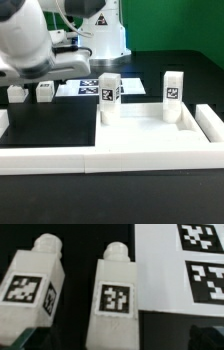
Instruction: Assemble square table
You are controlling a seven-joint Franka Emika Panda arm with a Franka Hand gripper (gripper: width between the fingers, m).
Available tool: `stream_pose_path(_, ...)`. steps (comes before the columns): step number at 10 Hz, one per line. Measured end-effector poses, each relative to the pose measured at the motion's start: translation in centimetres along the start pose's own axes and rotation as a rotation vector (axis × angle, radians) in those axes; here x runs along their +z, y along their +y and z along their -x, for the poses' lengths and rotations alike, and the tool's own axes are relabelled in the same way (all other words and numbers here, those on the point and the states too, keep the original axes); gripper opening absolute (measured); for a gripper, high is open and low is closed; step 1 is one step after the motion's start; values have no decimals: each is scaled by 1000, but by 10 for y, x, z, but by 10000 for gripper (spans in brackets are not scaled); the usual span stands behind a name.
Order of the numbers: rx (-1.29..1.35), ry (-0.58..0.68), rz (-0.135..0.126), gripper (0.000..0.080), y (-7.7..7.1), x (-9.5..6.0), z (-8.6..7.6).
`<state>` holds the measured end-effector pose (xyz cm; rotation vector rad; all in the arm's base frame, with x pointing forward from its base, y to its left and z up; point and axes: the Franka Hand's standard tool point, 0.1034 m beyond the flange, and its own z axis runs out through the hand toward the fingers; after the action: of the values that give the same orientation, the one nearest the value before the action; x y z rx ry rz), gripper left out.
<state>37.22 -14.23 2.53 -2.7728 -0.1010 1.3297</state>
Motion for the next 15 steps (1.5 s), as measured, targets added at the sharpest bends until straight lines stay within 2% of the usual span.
stream_pose_path(2, -15, -10, 0, 649, -1, 5, -5)
stream_pose_path(6, -42, -14, 5, 649, -4, 6, -5)
stream_pose_path(9, -61, -68, -6, 649, 1, 29, -3)
stream_pose_path(10, -62, -64, -6, 649, -1, 28, -4)
stream_pose_path(11, -69, -65, -5, 517, -2, 28, -5)
stream_pose_path(12, -74, -66, -4, 517, -2, 28, -5)
stream_pose_path(13, -77, -66, -3, 378, -3, 28, -5)
stream_pose_path(14, -82, -66, -2, 291, -3, 28, -5)
stream_pose_path(15, -85, -66, -1, 291, -4, 27, -5)
